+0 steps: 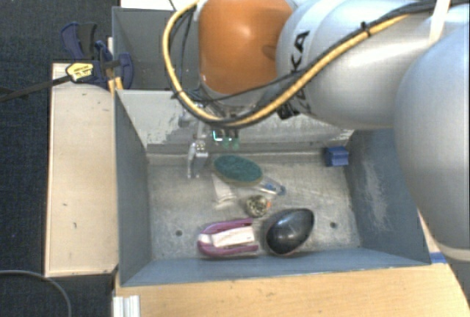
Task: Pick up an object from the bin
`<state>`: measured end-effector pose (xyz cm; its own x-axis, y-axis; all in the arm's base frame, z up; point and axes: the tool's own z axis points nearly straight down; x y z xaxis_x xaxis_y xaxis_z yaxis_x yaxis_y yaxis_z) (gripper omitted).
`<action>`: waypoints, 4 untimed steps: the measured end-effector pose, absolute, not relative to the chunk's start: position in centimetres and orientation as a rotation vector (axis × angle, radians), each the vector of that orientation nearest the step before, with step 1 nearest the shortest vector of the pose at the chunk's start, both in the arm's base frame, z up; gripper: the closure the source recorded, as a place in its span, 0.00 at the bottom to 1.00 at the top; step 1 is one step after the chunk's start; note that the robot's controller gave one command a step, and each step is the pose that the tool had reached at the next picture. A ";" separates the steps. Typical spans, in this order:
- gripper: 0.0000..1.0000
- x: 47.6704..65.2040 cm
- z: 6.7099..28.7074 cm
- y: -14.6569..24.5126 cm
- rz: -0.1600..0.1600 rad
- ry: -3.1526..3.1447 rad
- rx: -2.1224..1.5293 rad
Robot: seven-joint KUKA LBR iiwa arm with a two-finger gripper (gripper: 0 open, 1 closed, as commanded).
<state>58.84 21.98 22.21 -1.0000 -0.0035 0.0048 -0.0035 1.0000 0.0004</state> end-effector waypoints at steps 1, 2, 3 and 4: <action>0.00 52.8 14.1 13.6 0.003 -3.128 0.169; 0.00 50.5 9.4 10.2 -0.004 -3.126 0.339; 0.00 48.8 7.8 10.8 -0.004 -3.115 0.542; 1.00 48.3 7.6 10.6 -0.001 -3.102 0.529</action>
Offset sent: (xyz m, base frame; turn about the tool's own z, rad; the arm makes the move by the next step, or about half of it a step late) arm -0.0582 -0.0801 -0.0778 -0.1089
